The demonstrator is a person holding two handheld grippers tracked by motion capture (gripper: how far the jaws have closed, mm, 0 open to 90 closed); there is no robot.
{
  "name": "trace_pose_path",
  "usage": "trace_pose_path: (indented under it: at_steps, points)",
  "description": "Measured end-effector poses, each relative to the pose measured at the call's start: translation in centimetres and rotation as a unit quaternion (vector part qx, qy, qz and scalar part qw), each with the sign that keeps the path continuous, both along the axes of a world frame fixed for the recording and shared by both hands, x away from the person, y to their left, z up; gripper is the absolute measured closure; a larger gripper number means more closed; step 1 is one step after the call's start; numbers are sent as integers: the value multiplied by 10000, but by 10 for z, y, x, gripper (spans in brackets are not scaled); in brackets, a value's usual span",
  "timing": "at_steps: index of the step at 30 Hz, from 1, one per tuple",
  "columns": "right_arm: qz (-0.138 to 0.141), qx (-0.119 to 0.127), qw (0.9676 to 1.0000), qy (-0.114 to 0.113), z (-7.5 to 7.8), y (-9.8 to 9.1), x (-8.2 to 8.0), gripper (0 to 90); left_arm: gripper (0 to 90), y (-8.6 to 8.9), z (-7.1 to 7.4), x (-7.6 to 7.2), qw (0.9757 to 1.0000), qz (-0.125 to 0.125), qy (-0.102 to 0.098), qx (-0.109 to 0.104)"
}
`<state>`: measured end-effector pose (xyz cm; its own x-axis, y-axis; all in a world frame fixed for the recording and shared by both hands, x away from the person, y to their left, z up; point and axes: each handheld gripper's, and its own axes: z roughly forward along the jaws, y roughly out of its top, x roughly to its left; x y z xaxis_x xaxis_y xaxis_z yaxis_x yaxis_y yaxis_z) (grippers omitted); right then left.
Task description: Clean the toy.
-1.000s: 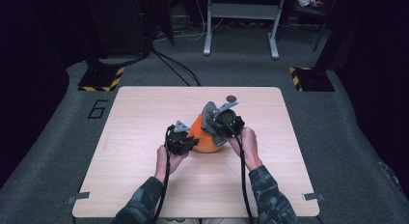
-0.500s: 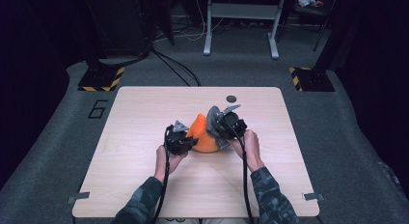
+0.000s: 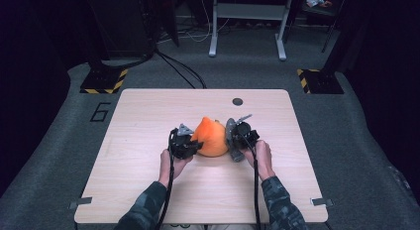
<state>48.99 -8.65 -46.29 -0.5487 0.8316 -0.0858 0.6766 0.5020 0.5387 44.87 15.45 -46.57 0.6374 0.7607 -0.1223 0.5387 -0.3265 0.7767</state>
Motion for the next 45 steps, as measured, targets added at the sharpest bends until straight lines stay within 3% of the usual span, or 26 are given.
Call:
trace_pose_path:
  at_steps: [5,9,14,19,22,25,26,28,32,37,40,42,45]
  points:
    - [-21,-94,9998,145,-18,-3,4,712,795,0,-1,0,10000,14,-7,-37]
    - [-40,-2,9997,247,-25,-5,8,712,794,1,0,0,10000,8,5,28]
    - [-202,5,9998,-50,-8,-9,2,712,794,2,-1,0,10000,64,9,-19]
    - [-39,336,9979,-551,28,-8,-8,712,794,1,-1,1,10000,73,-1,-11]
    - [247,521,9953,-781,45,2,-13,710,793,1,-1,1,10000,77,-30,19]
    - [491,456,9952,-707,44,16,-13,711,790,1,-1,2,10000,69,-31,47]
    - [502,346,9959,-664,41,20,-11,713,786,1,-1,2,10000,62,-19,54]
    - [477,347,9960,-671,35,22,-9,718,777,3,-1,2,10000,61,-10,48]
    - [423,446,9963,-607,30,21,-7,721,724,3,-1,2,10000,61,-11,4]
    - [414,338,9965,-643,28,21,-6,722,573,9,-1,4,9999,-42,-16,-128]
    - [364,320,9971,-591,28,21,-6,722,474,11,-3,4,10000,33,-34,30]
    - [351,315,9969,-626,27,18,-4,722,439,14,-6,7,10000,35,-3,55]
    - [310,332,9970,-630,26,17,-1,722,404,12,-9,8,9997,-57,-116,196]
